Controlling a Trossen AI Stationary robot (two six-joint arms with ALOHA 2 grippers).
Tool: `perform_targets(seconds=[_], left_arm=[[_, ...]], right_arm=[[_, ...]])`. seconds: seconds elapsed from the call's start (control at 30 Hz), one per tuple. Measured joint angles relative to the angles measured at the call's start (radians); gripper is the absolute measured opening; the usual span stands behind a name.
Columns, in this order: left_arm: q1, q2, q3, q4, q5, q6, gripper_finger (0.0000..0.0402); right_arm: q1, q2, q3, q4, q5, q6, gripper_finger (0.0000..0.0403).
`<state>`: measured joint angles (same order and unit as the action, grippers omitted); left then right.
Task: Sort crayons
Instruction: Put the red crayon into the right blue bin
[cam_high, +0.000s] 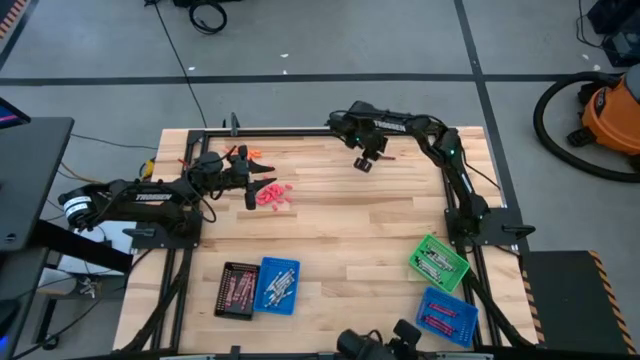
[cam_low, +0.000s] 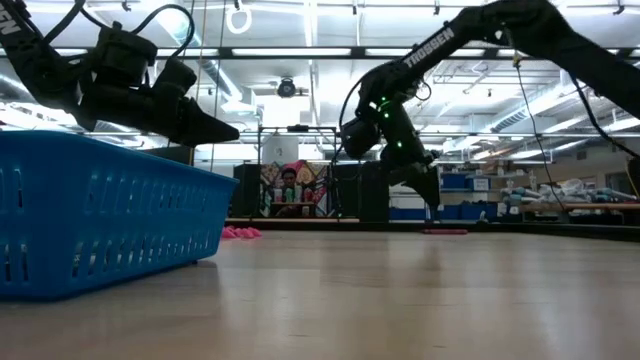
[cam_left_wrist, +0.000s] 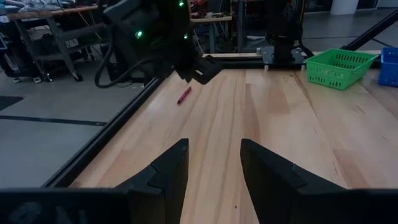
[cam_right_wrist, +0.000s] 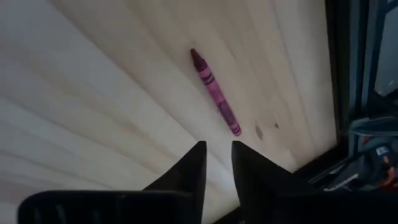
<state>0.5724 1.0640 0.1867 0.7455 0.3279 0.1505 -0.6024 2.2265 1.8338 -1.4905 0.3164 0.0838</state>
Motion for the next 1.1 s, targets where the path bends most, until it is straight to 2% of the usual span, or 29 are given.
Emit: perform_targets(seconds=[0.2,0.33,0.57,0.87,1.1], left_arm=[[0.000,0.000,0.000,-0.002,0.000,0.001,0.0155],[0.000,0.000,0.000,-0.002,0.000,0.015,0.0155],[0.000,0.000,0.000,-0.003,0.000,0.014,0.0155],[0.000,0.000,0.000,-0.002,0.000,0.011,0.0155],[0.000,0.000,0.000,-0.002,0.000,0.011,0.0155]], right_arm=[[0.043,-0.121,-0.148,0.111,-0.018,0.018,0.0117],[0.069,-0.223,-0.290,0.257,-0.021,0.024,0.0131],[0.107,-0.359,-0.465,0.408,-0.022,0.020,0.0136],[0.130,-0.382,-0.566,0.396,-0.047,0.023,0.0134],[0.130,-0.381,-0.590,0.424,-0.047,0.036,0.0133]])
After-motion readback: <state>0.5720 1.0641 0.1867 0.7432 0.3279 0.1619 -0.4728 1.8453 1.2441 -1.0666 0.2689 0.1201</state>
